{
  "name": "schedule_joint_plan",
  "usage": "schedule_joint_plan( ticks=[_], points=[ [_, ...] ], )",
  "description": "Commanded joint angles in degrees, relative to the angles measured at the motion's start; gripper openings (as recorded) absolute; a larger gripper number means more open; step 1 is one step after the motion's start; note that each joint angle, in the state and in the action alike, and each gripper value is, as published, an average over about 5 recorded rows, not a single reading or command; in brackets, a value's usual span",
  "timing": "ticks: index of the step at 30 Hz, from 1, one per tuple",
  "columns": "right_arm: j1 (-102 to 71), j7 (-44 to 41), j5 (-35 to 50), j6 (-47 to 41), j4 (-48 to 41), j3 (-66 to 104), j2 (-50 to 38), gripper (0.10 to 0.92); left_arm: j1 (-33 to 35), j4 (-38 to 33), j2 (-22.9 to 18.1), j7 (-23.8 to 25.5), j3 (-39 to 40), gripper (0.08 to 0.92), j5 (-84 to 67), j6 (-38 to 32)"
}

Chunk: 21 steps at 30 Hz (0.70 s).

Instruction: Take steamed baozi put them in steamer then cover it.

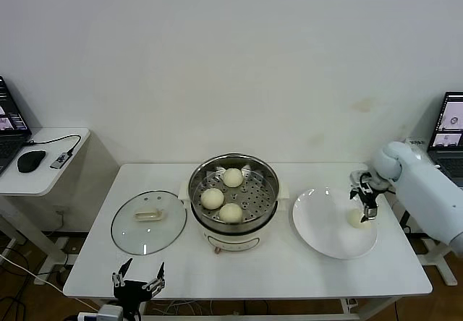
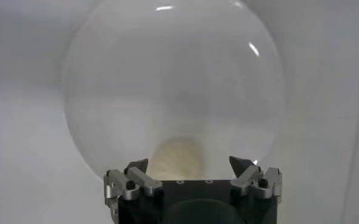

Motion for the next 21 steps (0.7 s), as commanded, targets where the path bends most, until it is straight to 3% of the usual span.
schedule_joint_plan(
  ticks=[1,21],
  points=[
    [-2.9,2.1,-4.6,1.7,-3.8,3.2,1.4,0.823,-0.2,0.5,0.4,0.1,0.0,0.823,0.1,0.0],
    [-3.6,5.4,-6.8,1.7,-5.9,3.2,3.1,0.823,-1.3,2.4,0.4,0.1,0.1,0.823,0.1,-0.1]
  ],
)
